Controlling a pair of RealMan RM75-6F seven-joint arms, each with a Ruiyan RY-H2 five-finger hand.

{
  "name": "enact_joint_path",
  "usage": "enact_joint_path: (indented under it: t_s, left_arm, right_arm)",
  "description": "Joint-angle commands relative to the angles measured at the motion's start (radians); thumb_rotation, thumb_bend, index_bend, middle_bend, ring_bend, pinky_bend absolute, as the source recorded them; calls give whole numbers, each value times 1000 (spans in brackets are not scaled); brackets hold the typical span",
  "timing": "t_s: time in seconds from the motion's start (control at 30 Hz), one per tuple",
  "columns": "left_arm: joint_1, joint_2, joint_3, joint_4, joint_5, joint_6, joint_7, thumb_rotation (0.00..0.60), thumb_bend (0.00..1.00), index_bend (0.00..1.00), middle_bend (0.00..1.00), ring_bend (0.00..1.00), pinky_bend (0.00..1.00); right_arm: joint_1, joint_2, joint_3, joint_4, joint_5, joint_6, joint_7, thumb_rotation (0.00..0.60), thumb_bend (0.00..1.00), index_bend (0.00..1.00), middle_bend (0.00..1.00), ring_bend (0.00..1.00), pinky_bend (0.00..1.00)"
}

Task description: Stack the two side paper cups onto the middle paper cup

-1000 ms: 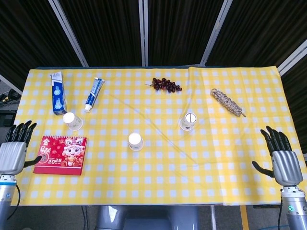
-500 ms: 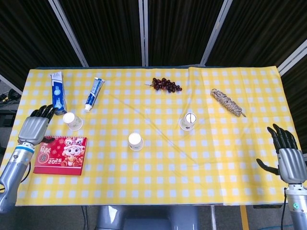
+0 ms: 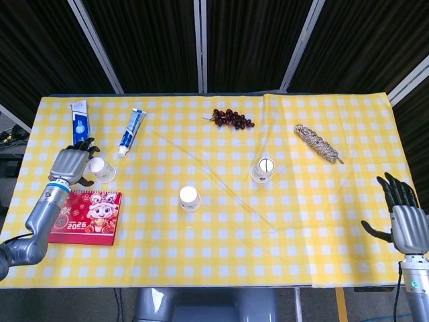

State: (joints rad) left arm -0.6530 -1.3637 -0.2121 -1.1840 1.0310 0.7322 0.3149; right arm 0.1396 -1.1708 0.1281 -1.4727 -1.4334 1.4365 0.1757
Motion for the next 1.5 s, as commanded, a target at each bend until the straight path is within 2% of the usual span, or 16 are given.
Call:
enact_joint_path:
  t_s: [0.03, 0.33, 0.47, 0.57, 0.7, 0.87, 1.07, 1.3, 1.5]
  left_arm:
    - [-16, -28, 9, 36, -19, -9, 2, 600, 105, 252, 52, 123, 256]
    - [-24, -88, 13, 112, -10, 32, -30, 600, 299, 402, 176, 229, 352]
    - [-22, -113, 16, 138, 10, 57, -55, 600, 310, 425, 190, 241, 360]
    - [-17, -100, 14, 116, 35, 83, -83, 600, 310, 425, 190, 241, 360]
    - [-12, -51, 4, 40, 84, 140, -110, 600, 310, 422, 190, 240, 360]
    - [-11, 27, -20, -123, 147, 216, -134, 600, 310, 452, 192, 243, 360]
    - [-28, 55, -35, -290, 213, 282, -115, 600, 310, 474, 195, 246, 360]
    - [-73, 61, -32, -455, 224, 248, -56, 600, 310, 463, 195, 246, 360]
    - [-114, 37, -16, -531, 199, 213, 37, 600, 310, 461, 195, 246, 360]
  right_arm:
    - [0, 0, 1, 1, 2, -1, 0, 600, 81, 38, 0, 0, 0]
    - [-1, 1, 2, 1, 6, -2, -2, 600, 81, 40, 0, 0, 0]
    - [-3, 2, 2, -1, 2, 3, -2, 600, 81, 43, 0, 0, 0]
    - [-5, 3, 3, -3, 3, 5, -2, 600, 82, 44, 0, 0, 0]
    - [-5, 2, 3, -4, 2, 6, -6, 600, 82, 45, 0, 0, 0]
    - [-5, 2, 4, -7, 1, 8, -7, 600, 81, 47, 0, 0, 0]
    - [-6, 4, 8, -4, 9, 6, -2, 600, 81, 49, 0, 0, 0]
    - [-6, 12, 13, 2, 25, -6, 16, 600, 81, 53, 0, 0, 0]
    - [-10, 22, 18, -1, 27, -2, 38, 600, 81, 54, 0, 0, 0]
